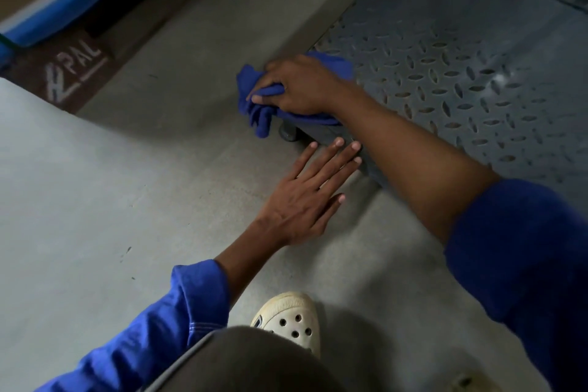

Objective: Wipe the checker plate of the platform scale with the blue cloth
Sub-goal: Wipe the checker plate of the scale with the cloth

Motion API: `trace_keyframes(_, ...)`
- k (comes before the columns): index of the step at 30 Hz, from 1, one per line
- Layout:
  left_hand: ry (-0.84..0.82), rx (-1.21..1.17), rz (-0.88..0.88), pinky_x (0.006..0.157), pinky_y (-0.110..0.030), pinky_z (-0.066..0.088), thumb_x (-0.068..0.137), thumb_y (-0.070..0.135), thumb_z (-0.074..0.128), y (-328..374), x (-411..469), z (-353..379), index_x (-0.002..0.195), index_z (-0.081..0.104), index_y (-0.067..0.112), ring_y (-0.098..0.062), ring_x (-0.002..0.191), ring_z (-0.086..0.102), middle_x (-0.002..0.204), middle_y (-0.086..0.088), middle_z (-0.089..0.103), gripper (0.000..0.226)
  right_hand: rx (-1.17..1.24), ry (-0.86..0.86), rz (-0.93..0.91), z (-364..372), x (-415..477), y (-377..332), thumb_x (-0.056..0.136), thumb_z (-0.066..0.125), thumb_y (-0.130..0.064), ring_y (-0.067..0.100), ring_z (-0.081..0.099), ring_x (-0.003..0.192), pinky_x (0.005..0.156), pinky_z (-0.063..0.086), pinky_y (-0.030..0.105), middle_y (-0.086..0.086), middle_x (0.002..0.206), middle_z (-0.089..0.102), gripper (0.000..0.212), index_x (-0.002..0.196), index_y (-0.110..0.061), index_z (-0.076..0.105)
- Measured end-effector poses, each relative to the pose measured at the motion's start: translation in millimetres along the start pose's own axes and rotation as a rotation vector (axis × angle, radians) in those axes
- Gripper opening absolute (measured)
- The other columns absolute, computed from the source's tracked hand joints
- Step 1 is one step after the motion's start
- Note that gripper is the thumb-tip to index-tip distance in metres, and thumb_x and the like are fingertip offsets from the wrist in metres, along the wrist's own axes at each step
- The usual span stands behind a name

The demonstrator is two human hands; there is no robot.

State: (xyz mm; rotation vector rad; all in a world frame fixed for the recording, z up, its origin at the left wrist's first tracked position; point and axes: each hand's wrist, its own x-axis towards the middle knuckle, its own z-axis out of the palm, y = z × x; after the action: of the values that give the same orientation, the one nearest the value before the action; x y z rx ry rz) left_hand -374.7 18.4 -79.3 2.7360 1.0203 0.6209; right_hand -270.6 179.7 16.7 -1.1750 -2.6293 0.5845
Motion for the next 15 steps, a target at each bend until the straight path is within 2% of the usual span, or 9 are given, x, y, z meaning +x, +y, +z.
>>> trace_keyframes(4,0.058,-0.036,-0.025,0.130,-0.058,0.021,0.110,0.021,0.053,5,1,-1,0.165,0.032,0.006,-0.029,0.165,0.013,0.176,-0.013,0.021,0.061,-0.048,-0.024,-0.003,5,-12,1,0.093,0.074,-0.039,0.025,0.066,0.110,0.089,0.046,0.031,0.004,0.110,0.070,0.035,0.127,-0.035,0.075)
trace_keyframes(7,0.206,-0.114,-0.048,0.123,-0.058,0.035,0.105,0.008,0.056,3,-9,-11,0.151,0.055,0.000,-0.031,0.157,0.039,0.163,-0.017,0.047,0.046,0.019,0.125,0.069,18,-46,7,0.090,0.076,-0.041,0.029,0.054,0.140,0.115,0.045,0.038,0.011,0.143,0.064,0.048,0.137,-0.034,0.068)
trace_keyframes(10,0.399,-0.116,-0.108,0.108,-0.056,0.046,0.101,0.003,0.055,-3,-18,-25,0.131,0.070,-0.001,-0.032,0.140,0.059,0.142,-0.016,0.067,0.034,-0.066,0.285,0.127,38,-91,9,0.090,0.073,-0.035,0.037,0.050,0.144,0.118,0.044,0.049,0.015,0.143,0.063,0.054,0.143,-0.028,0.064)
trace_keyframes(12,0.458,-0.096,-0.150,0.105,-0.055,0.046,0.102,0.003,0.055,-4,-17,-31,0.130,0.070,-0.001,-0.033,0.140,0.059,0.141,-0.016,0.067,0.032,-0.150,0.351,0.198,43,-123,3,0.094,0.066,-0.033,0.037,0.045,0.149,0.120,0.041,0.050,0.014,0.148,0.060,0.057,0.150,-0.029,0.056)
trace_keyframes(15,0.420,-0.053,-0.195,0.112,-0.056,0.043,0.104,0.007,0.056,-5,-3,-30,0.141,0.064,0.000,-0.034,0.149,0.048,0.152,-0.017,0.058,0.039,-0.253,0.429,0.353,49,-166,-4,0.101,0.061,-0.037,0.033,0.040,0.153,0.122,0.038,0.053,0.013,0.156,0.053,0.059,0.158,-0.031,0.045)
